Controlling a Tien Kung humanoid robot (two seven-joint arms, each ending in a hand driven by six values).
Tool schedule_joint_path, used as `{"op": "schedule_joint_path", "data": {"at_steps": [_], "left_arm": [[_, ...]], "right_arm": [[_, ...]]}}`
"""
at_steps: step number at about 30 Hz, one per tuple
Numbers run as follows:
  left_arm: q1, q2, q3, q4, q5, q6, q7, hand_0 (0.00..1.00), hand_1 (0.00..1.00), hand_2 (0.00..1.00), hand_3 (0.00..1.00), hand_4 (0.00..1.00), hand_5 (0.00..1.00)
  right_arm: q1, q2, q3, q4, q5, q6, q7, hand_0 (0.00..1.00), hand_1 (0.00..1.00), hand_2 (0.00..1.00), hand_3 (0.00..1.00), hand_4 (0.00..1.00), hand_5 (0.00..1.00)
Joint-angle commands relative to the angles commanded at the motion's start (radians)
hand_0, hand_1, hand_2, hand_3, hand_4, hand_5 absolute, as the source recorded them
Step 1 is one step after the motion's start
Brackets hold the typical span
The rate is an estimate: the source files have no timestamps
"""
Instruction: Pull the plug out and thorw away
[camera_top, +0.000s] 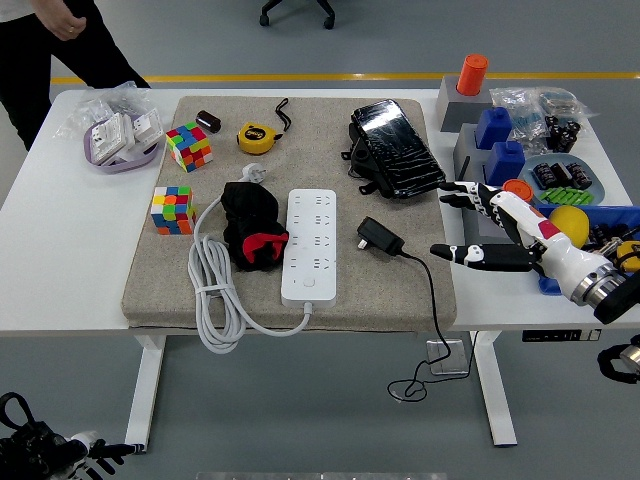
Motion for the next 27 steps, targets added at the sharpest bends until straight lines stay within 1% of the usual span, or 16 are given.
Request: {"op": "schedule_joint_path", "data": {"at_steps": [4,10,15,21,22,23,25,27], "left_arm": [[-0.002,-0.001,-0.002,0.0,0.003,-0.001,0.001,0.532,0.663,0.69,0.653,0.821,0.701],[-0.009,-0.003,-0.003,0.0,0.006,-0.002,0.0,0.532,0.663,0.69,0.653,0.821,0.7],[-0.016,-0.006,-0.003,0.001,0.005,-0.001,-0.001,0.532,0.663,0.69,0.653,0.821,0.7],[-0.012,-0.014,0.015,0.004,-0.028,0.009,-0.011,0.533,0.663,0.691,0.653,0.821,0.7],[-0.009,-0.016,0.019,0.004,-0.034,0.011,-0.013,0.533,0.663,0.69,0.653,0.822,0.701],[-0.005,-0.019,0.023,0.005,-0.042,0.013,-0.016,0.533,0.663,0.69,0.653,0.822,0.701],[0.007,-0.026,0.041,0.007,-0.074,0.024,-0.029,0.533,0.663,0.69,0.653,0.822,0.701],[0.015,-0.03,0.051,0.011,-0.103,0.032,-0.037,0.533,0.663,0.69,0.653,0.822,0.701]], "right_arm": [[-0.002,0.012,0.014,0.0,0.022,0.0,0.0,0.884,0.88,0.841,0.88,0.998,0.377],[-0.002,0.009,0.029,0.005,0.034,0.001,0.0,0.878,0.875,0.837,0.876,0.998,0.37],[0.001,0.016,0.051,0.015,0.037,0.003,-0.004,0.878,0.875,0.837,0.876,0.998,0.37],[-0.005,0.021,0.075,0.029,0.033,0.015,-0.014,0.876,0.867,0.829,0.874,0.998,0.367],[-0.008,0.021,0.077,0.031,0.033,0.017,-0.016,0.868,0.844,0.809,0.869,0.998,0.365],[-0.011,0.02,0.078,0.033,0.032,0.02,-0.018,0.868,0.844,0.809,0.869,0.998,0.365],[-0.018,0.018,0.083,0.037,0.026,0.026,-0.022,0.868,0.844,0.809,0.869,0.998,0.365],[-0.026,0.025,0.09,0.037,0.023,0.026,-0.023,0.868,0.844,0.809,0.869,0.998,0.365]]}}
